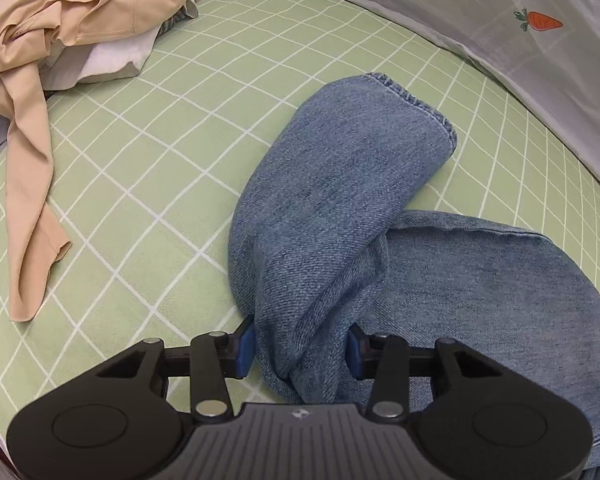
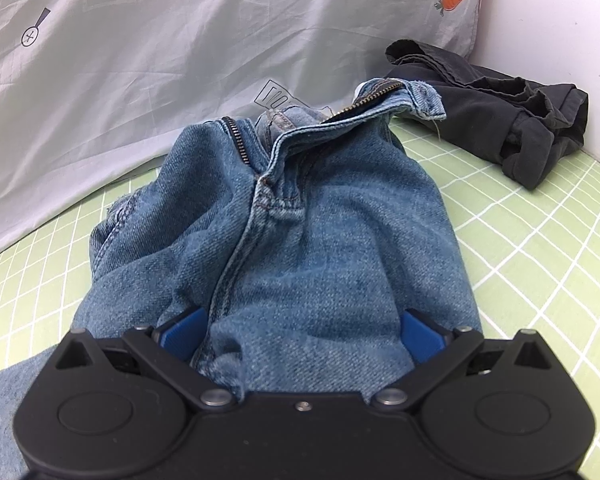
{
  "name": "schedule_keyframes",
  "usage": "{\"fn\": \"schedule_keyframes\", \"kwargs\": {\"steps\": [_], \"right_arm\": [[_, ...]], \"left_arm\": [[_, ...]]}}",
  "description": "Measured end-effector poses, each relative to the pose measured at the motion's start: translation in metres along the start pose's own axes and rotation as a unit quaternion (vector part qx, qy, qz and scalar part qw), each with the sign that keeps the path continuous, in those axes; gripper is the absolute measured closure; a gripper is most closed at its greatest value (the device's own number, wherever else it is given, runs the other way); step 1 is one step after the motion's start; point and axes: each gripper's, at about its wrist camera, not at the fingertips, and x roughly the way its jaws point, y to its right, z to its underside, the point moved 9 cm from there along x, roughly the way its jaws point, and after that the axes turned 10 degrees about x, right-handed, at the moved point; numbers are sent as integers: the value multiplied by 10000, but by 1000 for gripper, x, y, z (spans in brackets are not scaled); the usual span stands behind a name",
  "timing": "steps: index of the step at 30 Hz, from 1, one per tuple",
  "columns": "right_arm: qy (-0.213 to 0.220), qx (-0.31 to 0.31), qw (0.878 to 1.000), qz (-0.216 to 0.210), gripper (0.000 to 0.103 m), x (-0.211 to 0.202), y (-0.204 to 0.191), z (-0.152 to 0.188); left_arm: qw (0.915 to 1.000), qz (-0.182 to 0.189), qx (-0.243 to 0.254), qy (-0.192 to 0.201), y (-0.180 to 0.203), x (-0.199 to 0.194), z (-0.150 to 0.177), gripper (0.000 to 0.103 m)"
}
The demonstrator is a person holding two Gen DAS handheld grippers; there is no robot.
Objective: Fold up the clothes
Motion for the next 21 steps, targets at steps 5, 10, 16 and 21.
{"fn": "schedule_keyframes", "kwargs": {"steps": [5,10,16,21], "right_arm": [[162,53,9998,116,0,8,-8,-3],[309,127,9992,200,0,20,-16,-12],[381,166,9988,271,0,33,-24,-22],[427,-26,9979,495,0,25,-25,-21]], "left_arm": [[9993,-165,293,175,17,13,-29,63],[9970,59,612,470,51,37,-86,65],[9941,539,608,714,96,55,-152,78],[9935,576,455,873,78,35,-143,87]]}}
